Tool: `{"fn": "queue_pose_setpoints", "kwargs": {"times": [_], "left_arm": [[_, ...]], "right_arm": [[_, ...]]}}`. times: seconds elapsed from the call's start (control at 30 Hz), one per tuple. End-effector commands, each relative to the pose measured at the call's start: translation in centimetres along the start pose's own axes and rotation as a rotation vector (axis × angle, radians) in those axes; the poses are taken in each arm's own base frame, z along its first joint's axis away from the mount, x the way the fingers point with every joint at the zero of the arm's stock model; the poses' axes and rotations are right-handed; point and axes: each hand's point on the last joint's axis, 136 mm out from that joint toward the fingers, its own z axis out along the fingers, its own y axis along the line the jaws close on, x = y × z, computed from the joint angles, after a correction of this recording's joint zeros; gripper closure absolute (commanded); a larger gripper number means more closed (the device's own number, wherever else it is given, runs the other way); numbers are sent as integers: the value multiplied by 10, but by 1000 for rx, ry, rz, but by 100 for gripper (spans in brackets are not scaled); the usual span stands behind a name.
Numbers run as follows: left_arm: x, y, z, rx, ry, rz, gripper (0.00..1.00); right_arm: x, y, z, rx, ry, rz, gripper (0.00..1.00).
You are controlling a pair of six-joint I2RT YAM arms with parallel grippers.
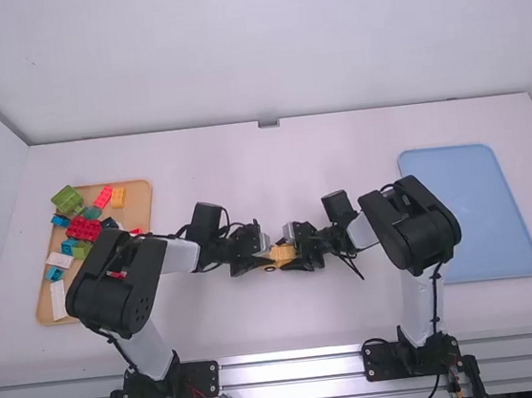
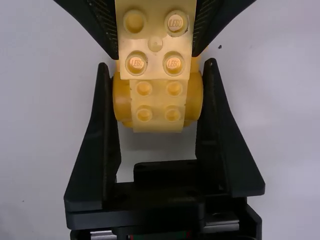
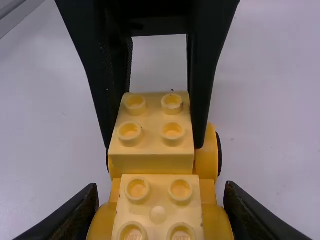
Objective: Assemble lego blocks to make yellow taxi
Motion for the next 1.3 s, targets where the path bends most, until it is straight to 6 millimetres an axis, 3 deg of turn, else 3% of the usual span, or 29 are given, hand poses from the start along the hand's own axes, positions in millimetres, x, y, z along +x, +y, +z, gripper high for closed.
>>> {"fn": "queue_pose_setpoints", "kwargs": {"times": [0.0,0.3,0.33,0.37,0.4,0.47,0.57,0.73,0.9,1.0,1.03,1.07,1.13,1.27], "left_arm": [[4,-5,7,20,11,-11,98],[4,-8,7,40,19,-29,97],[5,-10,8,44,21,-32,92],[4,-11,8,48,21,-30,74],[4,-10,8,46,20,-28,63],[4,-9,8,44,17,-27,57],[-1,-7,8,45,8,-20,27],[-13,5,-1,24,-23,-52,10],[-34,14,-21,12,-78,-56,7],[-46,21,-40,-16,-117,-55,12],[-47,22,-43,-20,-121,-55,21],[-47,23,-44,-24,-120,-58,36],[-44,21,-43,-21,-109,-67,95],[-34,4,-27,37,-87,-63,98]], "right_arm": [[1,5,1,-25,-19,12,44],[0,5,1,-26,-21,5,44],[0,5,1,-26,-21,6,44],[1,5,1,-25,-20,6,44],[1,6,1,-26,-20,6,44],[1,5,1,-26,-19,7,44],[1,5,1,-24,-18,7,43],[1,5,1,-24,-17,6,43],[1,5,1,-23,-17,8,43],[1,5,1,-22,-18,8,43],[1,5,1,-23,-19,8,43],[1,5,1,-24,-20,8,43],[1,5,1,-24,-20,7,43],[1,5,1,-25,-21,6,43]]}}
